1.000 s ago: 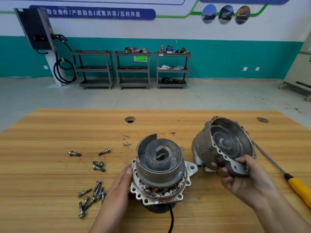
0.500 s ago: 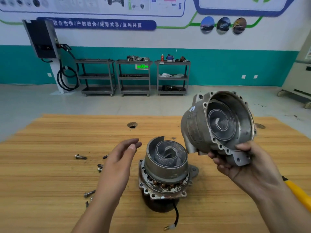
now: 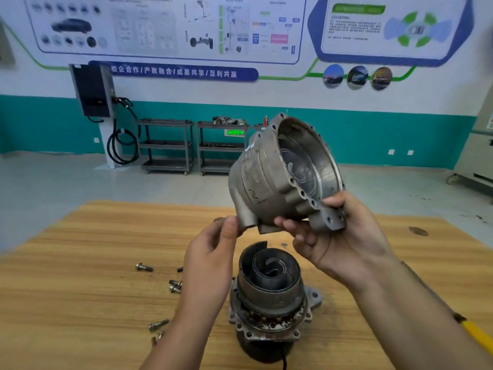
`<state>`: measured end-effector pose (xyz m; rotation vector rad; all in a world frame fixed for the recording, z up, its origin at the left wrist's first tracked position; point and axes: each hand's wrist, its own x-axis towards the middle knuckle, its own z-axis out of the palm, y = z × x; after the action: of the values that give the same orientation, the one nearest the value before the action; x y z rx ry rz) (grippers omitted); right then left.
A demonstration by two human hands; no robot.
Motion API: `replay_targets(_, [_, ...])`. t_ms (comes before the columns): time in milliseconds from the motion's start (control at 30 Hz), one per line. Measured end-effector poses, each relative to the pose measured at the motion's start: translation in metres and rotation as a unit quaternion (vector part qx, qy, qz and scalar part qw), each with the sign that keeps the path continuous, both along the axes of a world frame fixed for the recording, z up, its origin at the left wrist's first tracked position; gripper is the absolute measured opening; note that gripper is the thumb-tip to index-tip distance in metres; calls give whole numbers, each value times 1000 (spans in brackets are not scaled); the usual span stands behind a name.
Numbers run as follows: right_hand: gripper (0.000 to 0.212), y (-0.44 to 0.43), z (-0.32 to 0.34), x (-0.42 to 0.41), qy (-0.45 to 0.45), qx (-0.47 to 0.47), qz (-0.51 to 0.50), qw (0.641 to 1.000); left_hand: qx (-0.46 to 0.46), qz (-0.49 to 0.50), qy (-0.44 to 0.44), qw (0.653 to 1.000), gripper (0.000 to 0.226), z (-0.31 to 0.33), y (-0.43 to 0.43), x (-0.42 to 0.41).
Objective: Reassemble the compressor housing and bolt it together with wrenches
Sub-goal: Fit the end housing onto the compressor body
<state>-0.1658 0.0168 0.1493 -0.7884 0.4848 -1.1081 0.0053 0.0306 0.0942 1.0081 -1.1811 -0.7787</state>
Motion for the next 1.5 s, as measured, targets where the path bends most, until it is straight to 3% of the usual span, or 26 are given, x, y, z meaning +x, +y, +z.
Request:
replay_targets(67, [42, 1, 1, 18, -55, 19, 29, 998, 57, -118, 113, 985, 64, 6, 1, 0])
replay_targets(167, [45, 2, -2, 41, -113, 28, 47, 992, 157, -319, 347, 868, 78, 21, -1, 2])
replay_targets(267, [54, 4, -10, 57, -165, 8, 64, 984, 195, -383, 472, 770, 68, 27, -3, 0])
replay_targets(333, [53, 5, -14, 61, -187, 0, 68, 980, 206, -396, 493, 747, 72, 31, -5, -2])
replay_targets(433, [45, 4, -16, 60, -161, -10, 76, 984, 208, -382, 480, 762, 86, 35, -13, -3])
replay_targets(600, [40, 1, -15, 53, -91, -34, 61, 993, 191, -378, 500, 756, 65, 36, -22, -9])
replay_targets(700, [36, 0, -14, 47, -27, -49, 31, 998, 160, -376, 465, 785, 89, 42, -22, -14])
replay_targets(800, [37, -3, -18, 40, 35, -79, -13, 996, 121, -393, 458, 788, 88, 43, -25, -18])
replay_targets(933, [28, -8, -18, 25, 141, -161, -72, 974, 131, -422, 441, 781, 95, 41, -33, -15])
replay_targets(1033, [28, -13, -19, 12, 282, -219, -160, 920, 128, -428, 424, 788, 92, 42, -42, -10])
replay_targets(1133, [47, -14, -17, -2, 311, -248, -118, 910, 137, -425, 434, 783, 86, 38, -50, -5])
replay_targets(1200, [54, -16, -13, -14, 304, -206, -109, 924, 143, -421, 436, 782, 84, 31, -55, -1])
replay_targets(1267, [41, -22, -10, -28, 242, -124, -161, 949, 124, -408, 418, 802, 78, 24, -58, 5])
replay_targets(1367, [39, -28, -6, -40, 273, -107, -247, 924, 117, -395, 370, 833, 65, 21, -60, 13])
replay_targets(1500, [74, -34, 4, -27, 377, -156, -167, 897, 132, -341, 282, 887, 51, 23, -60, 11])
